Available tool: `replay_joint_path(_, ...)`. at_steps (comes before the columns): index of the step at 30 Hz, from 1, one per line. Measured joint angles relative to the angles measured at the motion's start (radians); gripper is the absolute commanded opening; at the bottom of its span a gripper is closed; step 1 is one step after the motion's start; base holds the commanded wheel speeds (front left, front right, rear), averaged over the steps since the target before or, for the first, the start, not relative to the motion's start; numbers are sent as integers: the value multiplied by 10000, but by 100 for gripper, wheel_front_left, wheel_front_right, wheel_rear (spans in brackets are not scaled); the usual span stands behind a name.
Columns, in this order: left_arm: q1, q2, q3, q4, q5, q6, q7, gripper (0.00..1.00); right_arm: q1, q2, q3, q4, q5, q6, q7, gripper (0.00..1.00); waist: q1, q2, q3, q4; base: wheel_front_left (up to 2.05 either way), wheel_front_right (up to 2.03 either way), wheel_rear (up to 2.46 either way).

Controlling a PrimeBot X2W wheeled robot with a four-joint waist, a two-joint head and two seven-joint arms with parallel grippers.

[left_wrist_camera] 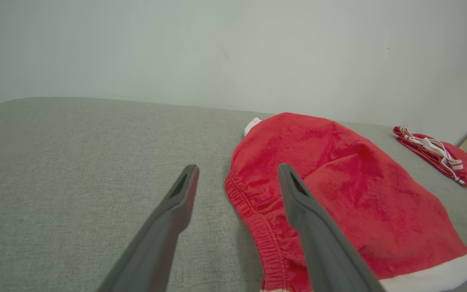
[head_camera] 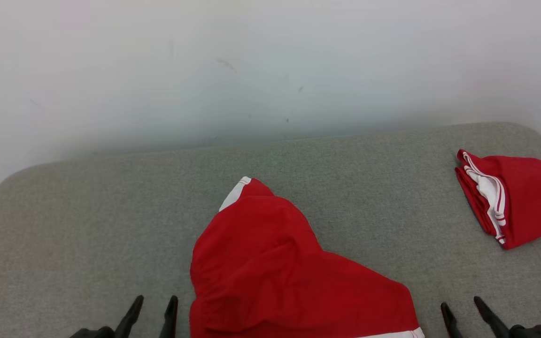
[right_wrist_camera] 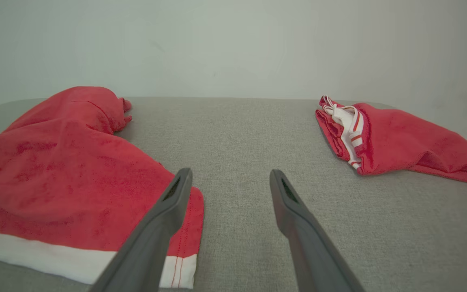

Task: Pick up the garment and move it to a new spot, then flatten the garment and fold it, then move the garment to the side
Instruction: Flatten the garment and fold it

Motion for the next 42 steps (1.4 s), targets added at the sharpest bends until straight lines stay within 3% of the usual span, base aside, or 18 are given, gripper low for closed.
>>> replay_joint_path(7,123,265,-600,15,-464,-211,1492,100,-7,67,663,957,723,-2,1212,100,0,0,217,155,0,0,0)
replay_joint_path(20,12,888,-1726,577,-1430,-339,3219,100,-930,247,1546,2596,1611,-2,1958,100,0,0,444,334,0,0,0)
replay_joint_path(26,-276,1089,-2249,1087,-1772,-359,3359,100,-1374,326,1962,3099,1845,-2,2013,100,0,0,545,346,0,0,0)
replay_joint_path(35,-1148,1363,-2882,1818,-2098,-360,2755,100,-1758,240,2449,3475,2219,-2,2040,100,0,0,652,351,0,0,0)
replay_joint_path(37,-1293,1417,-3058,1950,-2247,-360,2686,100,-1817,205,2548,3507,2270,-4,2036,90,0,0,655,322,0,0,0)
replay_joint_path(38,-1353,1461,-3145,2008,-2286,-360,2656,85,-1841,184,2587,3519,2282,-15,2034,79,0,0,650,307,0,0,0)
replay_joint_path(40,-1423,1561,-3289,2098,-2372,-360,2560,38,-1883,163,2692,3524,2355,-17,2031,47,0,0,640,279,0,0,0)
replay_joint_path(41,-1451,1597,-3348,2140,-2420,-362,2506,12,-1900,159,2744,3526,2380,-17,2015,39,0,0,637,271,0,0,0)
replay_joint_path(42,-1480,1624,-3415,2171,-2460,-362,2456,0,-1907,161,2798,3530,2416,-17,1971,26,0,0,630,264,0,0,0)
